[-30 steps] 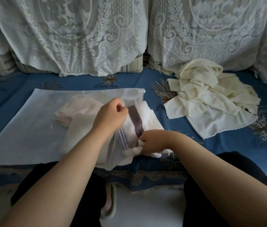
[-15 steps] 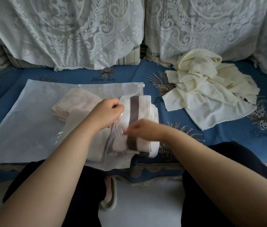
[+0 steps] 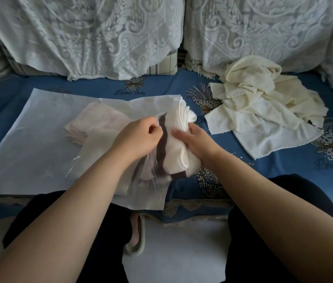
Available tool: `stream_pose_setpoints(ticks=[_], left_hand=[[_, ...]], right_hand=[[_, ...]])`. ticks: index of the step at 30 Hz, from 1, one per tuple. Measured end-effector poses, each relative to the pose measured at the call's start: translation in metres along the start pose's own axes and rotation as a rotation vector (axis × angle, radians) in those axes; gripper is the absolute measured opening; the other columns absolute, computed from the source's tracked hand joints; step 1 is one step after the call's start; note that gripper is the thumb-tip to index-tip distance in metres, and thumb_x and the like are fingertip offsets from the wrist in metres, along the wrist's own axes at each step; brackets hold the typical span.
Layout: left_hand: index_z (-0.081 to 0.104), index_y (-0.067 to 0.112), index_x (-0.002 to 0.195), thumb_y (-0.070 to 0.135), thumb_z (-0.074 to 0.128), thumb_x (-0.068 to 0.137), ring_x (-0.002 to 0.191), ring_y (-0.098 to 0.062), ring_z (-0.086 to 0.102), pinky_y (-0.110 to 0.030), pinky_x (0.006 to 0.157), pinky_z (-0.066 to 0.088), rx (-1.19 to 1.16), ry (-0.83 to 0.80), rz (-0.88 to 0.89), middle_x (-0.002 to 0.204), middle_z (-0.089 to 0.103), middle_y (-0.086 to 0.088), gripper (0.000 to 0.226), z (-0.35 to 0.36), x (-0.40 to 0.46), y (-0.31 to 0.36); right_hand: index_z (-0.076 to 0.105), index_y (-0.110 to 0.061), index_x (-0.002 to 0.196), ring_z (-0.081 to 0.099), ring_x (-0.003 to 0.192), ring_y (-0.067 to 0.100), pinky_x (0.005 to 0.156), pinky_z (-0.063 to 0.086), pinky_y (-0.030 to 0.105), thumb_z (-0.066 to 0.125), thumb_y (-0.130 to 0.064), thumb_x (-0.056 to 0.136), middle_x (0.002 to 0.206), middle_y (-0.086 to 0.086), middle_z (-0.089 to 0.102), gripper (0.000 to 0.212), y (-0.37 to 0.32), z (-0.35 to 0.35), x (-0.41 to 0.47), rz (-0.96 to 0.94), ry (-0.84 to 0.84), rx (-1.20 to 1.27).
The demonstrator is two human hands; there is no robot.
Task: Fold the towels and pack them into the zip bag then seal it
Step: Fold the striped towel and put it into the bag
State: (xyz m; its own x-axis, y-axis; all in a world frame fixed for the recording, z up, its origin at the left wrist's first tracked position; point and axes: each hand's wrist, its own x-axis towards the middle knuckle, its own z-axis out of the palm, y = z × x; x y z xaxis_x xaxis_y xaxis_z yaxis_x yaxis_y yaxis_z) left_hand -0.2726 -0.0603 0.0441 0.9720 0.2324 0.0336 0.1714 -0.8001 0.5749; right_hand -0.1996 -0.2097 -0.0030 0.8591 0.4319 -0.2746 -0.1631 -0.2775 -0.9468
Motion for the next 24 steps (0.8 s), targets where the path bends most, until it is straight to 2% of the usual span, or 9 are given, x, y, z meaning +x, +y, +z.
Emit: stream_pose_setpoints(ticks=[4,8,10,13,16,19,21,23,24], left_hand=[[0.037,0.023,0.057,0.016,0.047,0.089,0.064,-0.009,0.043,-0.027,0.061,0.033,-0.162,0.056,0.052,0.073,0.043,0.003,0.035,0.002,0.003,-0.004],[0.043,-0.006,0.064,0.004,0.047,0.092,0.062,-0.007,0.033,-0.011,0.055,0.031,-0.331,0.057,0.056,0.076,0.040,-0.010,0.030,-0.004,-0.004,-0.002],[0.051,-0.012,0.073,0.004,0.048,0.093,0.066,-0.006,0.036,-0.005,0.061,0.033,-0.404,0.062,0.050,0.078,0.042,-0.003,0.025,-0.007,-0.007,-0.005],[0.053,0.002,0.079,0.018,0.050,0.093,0.081,-0.008,0.047,-0.020,0.079,0.037,-0.520,0.005,-0.023,0.086,0.049,0.004,0.022,-0.005,-0.006,-0.012],[0.052,0.016,0.068,0.026,0.051,0.084,0.079,-0.014,0.043,-0.031,0.076,0.032,-0.764,-0.031,-0.075,0.077,0.046,-0.002,0.019,-0.003,-0.003,-0.014],[0.054,0.024,0.058,0.023,0.051,0.082,0.079,-0.010,0.046,-0.027,0.078,0.034,-0.828,0.052,-0.040,0.073,0.048,0.004,0.024,-0.004,0.001,-0.010],[0.057,0.027,0.057,0.025,0.052,0.080,0.083,-0.010,0.050,-0.026,0.080,0.036,-0.796,0.113,-0.057,0.077,0.052,0.002,0.024,-0.007,0.003,-0.012],[0.056,0.027,0.059,0.028,0.054,0.081,0.081,-0.012,0.048,-0.028,0.076,0.035,-0.744,0.136,-0.107,0.076,0.052,0.002,0.023,-0.011,0.005,-0.015],[0.054,0.025,0.060,0.028,0.054,0.084,0.081,-0.014,0.047,-0.029,0.074,0.034,-0.711,0.141,-0.134,0.075,0.051,0.002,0.024,-0.013,0.006,-0.017]], right_hand=[[0.045,0.000,0.126,0.057,0.108,0.033,0.083,0.045,0.033,0.056,-0.029,0.091,0.118,0.018,0.058,0.047,0.009,0.013,0.006,0.103,-0.031,-0.524],[0.036,-0.001,0.131,0.056,0.098,0.028,0.083,0.047,0.038,0.054,-0.019,0.092,0.108,0.014,0.054,0.047,0.006,0.029,0.016,0.143,-0.019,-0.142],[0.036,-0.003,0.133,0.057,0.107,0.033,0.086,0.048,0.039,0.055,-0.017,0.091,0.117,0.018,0.054,0.048,0.009,0.035,0.025,0.147,-0.024,-0.076],[0.040,-0.009,0.122,0.055,0.103,0.029,0.084,0.048,0.037,0.052,-0.018,0.091,0.112,0.013,0.052,0.035,0.011,0.053,0.035,0.193,-0.049,-0.117],[0.045,-0.011,0.101,0.051,0.072,0.021,0.053,0.044,0.028,0.044,-0.010,0.090,0.085,0.009,0.052,0.011,0.007,0.077,0.041,0.137,-0.185,-0.029],[0.049,-0.006,0.090,0.053,0.064,0.012,0.050,0.044,0.016,0.037,0.001,0.096,0.074,0.005,0.053,0.015,0.002,0.095,0.040,0.102,-0.390,0.110],[0.048,-0.007,0.077,0.053,0.049,0.005,0.044,0.041,0.013,0.038,0.003,0.096,0.061,0.000,0.051,0.024,-0.008,0.094,0.036,0.093,-0.425,0.005],[0.055,-0.001,0.099,0.059,0.055,0.010,0.050,0.052,0.020,0.046,-0.005,0.094,0.068,0.002,0.054,0.011,-0.013,0.088,0.039,0.038,-0.368,-0.268],[0.053,0.000,0.110,0.062,0.061,0.016,0.058,0.056,0.026,0.049,-0.012,0.094,0.074,0.007,0.061,0.020,-0.012,0.081,0.042,0.016,-0.333,-0.412]])
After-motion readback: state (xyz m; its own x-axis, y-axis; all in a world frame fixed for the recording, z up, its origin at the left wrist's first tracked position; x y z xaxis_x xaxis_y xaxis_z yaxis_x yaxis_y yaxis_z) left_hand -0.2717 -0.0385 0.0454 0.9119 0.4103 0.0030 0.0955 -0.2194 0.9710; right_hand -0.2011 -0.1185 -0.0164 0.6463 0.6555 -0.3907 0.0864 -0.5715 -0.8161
